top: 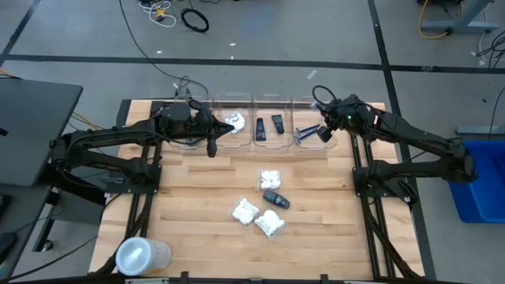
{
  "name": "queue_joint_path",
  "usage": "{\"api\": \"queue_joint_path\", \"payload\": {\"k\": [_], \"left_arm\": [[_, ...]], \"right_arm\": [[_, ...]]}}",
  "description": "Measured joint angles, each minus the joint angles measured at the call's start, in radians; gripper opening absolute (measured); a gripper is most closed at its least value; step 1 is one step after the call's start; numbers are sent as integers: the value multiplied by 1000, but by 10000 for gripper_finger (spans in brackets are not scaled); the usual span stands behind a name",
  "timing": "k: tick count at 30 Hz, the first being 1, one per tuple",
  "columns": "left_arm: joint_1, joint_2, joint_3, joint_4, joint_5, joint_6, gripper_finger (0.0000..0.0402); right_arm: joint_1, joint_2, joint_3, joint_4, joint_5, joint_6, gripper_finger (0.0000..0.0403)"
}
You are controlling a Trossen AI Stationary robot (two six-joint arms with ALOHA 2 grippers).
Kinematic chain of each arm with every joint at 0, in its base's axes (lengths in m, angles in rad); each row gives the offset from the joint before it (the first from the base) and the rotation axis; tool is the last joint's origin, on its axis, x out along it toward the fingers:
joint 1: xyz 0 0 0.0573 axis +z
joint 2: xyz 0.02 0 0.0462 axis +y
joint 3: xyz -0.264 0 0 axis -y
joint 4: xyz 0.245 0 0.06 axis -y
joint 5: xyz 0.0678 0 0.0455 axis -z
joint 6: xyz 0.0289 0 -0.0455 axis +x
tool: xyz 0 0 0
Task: Pick & Place Travel size toiletries
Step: Put the blue razor into the right transparent bin
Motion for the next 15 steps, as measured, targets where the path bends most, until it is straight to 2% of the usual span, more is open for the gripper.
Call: {"api": "queue_joint_path", "payload": {"k": [5,11,15], "left_arm": [[0,0,0,0,0,0,20],[0,0,0,0,-4,1,20],[0,0,0,0,-5,3,20]], "right_arm": [[-18,11,-43,1,-4,41,44],[-44,28,-174,45,-76,80,44],[-50,35,-250,96,-78,80,44]]}}
